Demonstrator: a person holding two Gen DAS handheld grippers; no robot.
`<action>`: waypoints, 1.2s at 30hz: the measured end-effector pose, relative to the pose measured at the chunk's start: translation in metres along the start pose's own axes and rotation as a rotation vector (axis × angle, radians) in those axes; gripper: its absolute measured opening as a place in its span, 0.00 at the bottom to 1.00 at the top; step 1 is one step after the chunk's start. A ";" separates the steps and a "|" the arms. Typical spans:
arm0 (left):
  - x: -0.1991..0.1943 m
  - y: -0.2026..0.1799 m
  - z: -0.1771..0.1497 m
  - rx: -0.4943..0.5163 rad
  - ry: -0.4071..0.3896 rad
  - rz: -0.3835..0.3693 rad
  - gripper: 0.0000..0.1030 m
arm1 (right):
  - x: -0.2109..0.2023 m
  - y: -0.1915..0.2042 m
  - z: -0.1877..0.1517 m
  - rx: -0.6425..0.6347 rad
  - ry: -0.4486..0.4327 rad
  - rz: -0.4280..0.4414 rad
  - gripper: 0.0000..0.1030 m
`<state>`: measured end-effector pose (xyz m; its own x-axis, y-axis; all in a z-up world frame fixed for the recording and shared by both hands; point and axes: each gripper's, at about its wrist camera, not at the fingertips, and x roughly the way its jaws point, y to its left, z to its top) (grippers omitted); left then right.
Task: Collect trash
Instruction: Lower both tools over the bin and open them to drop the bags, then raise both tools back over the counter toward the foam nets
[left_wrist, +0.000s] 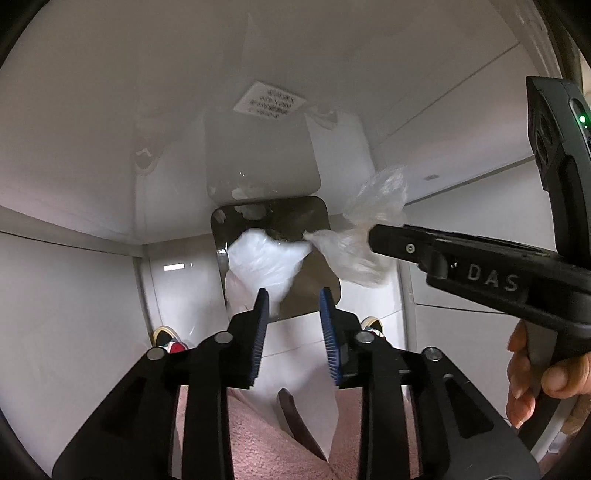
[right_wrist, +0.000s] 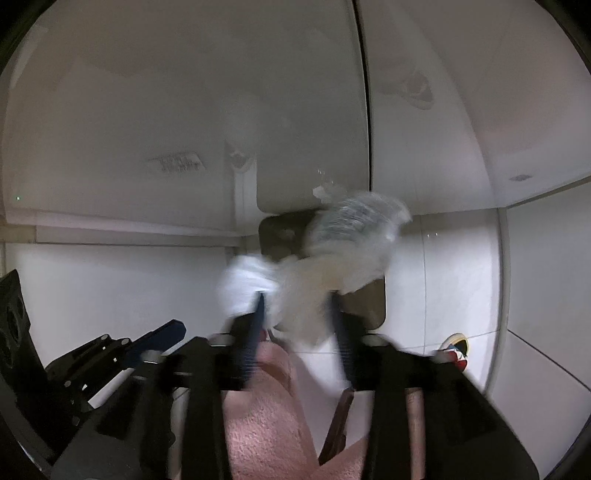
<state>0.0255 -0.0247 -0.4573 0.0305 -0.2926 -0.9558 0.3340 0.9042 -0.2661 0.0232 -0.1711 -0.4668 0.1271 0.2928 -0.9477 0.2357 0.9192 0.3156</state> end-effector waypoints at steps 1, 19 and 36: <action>-0.001 0.000 0.000 0.000 -0.002 0.002 0.29 | -0.002 0.002 0.002 -0.003 -0.007 -0.003 0.43; -0.071 -0.001 0.007 0.005 -0.128 0.065 0.90 | -0.083 0.004 0.008 -0.073 -0.125 -0.071 0.95; -0.213 -0.033 0.028 0.035 -0.333 0.085 0.91 | -0.256 0.035 0.011 -0.198 -0.469 -0.117 0.95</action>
<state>0.0345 -0.0010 -0.2414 0.3631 -0.3075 -0.8796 0.3492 0.9201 -0.1775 0.0095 -0.2166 -0.2121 0.5393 0.0776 -0.8385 0.0930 0.9842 0.1509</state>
